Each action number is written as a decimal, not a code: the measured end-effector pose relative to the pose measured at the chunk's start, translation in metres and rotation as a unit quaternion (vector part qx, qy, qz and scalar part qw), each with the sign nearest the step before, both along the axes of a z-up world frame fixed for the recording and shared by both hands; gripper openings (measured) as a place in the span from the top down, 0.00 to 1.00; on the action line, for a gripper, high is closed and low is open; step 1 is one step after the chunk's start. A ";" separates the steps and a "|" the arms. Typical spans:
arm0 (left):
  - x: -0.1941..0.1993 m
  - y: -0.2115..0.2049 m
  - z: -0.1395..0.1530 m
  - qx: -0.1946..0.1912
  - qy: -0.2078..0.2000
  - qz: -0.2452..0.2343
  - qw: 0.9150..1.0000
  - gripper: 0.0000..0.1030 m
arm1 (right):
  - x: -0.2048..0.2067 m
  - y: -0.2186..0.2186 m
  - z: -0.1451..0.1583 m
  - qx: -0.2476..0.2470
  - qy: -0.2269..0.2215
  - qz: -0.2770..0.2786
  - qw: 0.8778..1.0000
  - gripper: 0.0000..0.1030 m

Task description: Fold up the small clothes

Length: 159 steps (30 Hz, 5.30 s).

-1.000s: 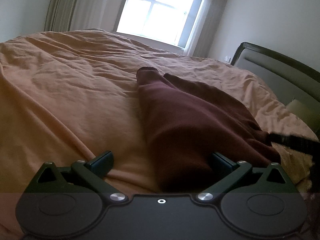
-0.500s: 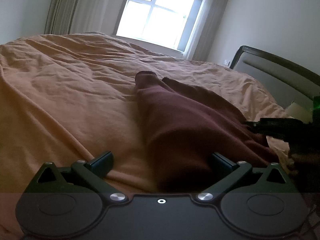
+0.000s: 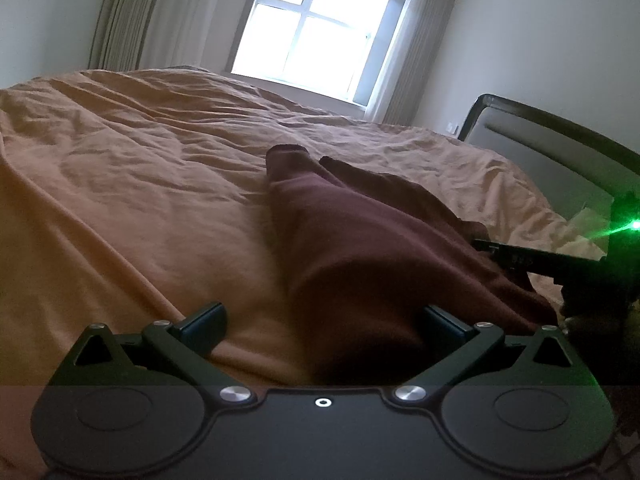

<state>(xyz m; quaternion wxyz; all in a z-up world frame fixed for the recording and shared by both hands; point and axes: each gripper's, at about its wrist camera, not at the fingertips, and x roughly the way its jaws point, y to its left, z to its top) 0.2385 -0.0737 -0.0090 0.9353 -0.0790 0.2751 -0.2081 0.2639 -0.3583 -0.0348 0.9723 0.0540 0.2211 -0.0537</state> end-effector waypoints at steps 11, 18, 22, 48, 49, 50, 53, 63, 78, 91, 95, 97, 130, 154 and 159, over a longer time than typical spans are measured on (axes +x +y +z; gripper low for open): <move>0.015 0.007 0.012 -0.081 -0.003 -0.024 0.996 0.01 | 0.002 -0.045 -0.011 0.142 0.006 0.024 0.990 0.30; 0.068 -0.004 0.013 -0.064 0.038 -0.030 0.997 0.01 | 0.033 -0.043 -0.021 0.172 0.017 0.065 0.983 0.25; 0.070 -0.001 -0.007 -0.068 0.030 -0.041 0.996 0.01 | 0.032 -0.050 -0.037 0.196 -0.005 0.074 0.978 0.21; 0.064 -0.001 -0.006 -0.043 0.005 -0.038 0.998 0.01 | 0.031 -0.051 -0.046 0.201 -0.034 0.102 0.974 0.09; 0.065 0.000 -0.006 -0.043 0.004 -0.035 0.998 0.01 | 0.031 -0.051 -0.046 0.201 -0.033 0.102 0.974 0.09; 0.066 0.002 -0.006 -0.044 0.006 -0.033 0.998 0.01 | 0.031 -0.051 -0.046 0.201 -0.033 0.103 0.974 0.08; 0.067 0.005 -0.006 -0.051 0.006 -0.034 0.998 0.01 | 0.032 -0.051 -0.046 0.200 -0.032 0.103 0.974 0.08; 0.066 0.007 -0.005 -0.062 0.004 -0.038 0.997 0.08 | 0.036 -0.037 -0.037 0.162 -0.007 0.088 0.983 0.11; 0.064 0.020 0.000 -0.119 0.027 -0.054 0.991 0.61 | 0.009 -0.002 0.000 0.120 -0.023 0.045 0.991 0.79; 0.079 0.049 0.060 -0.102 -0.030 -0.030 0.994 0.67 | 0.036 0.062 0.056 0.071 -0.112 0.136 0.982 0.85; 0.090 0.081 0.075 -0.099 -0.055 0.007 0.993 0.67 | 0.068 0.088 0.067 0.083 -0.138 0.163 0.973 0.85; 0.096 0.097 0.078 -0.098 -0.060 0.029 0.993 0.67 | 0.086 0.102 0.069 0.092 -0.142 0.175 0.970 0.85; 0.114 0.158 -0.001 -0.151 -0.003 0.147 0.977 0.49 | 0.179 0.119 -0.023 0.203 -0.024 0.163 0.965 0.44; 0.113 0.157 -0.001 -0.149 -0.005 0.147 0.978 0.42 | 0.176 0.127 -0.021 0.199 -0.037 0.192 0.960 0.07; 0.100 0.152 0.012 -0.128 -0.018 0.146 0.981 0.16 | 0.148 0.132 0.002 0.137 -0.060 0.121 0.981 0.00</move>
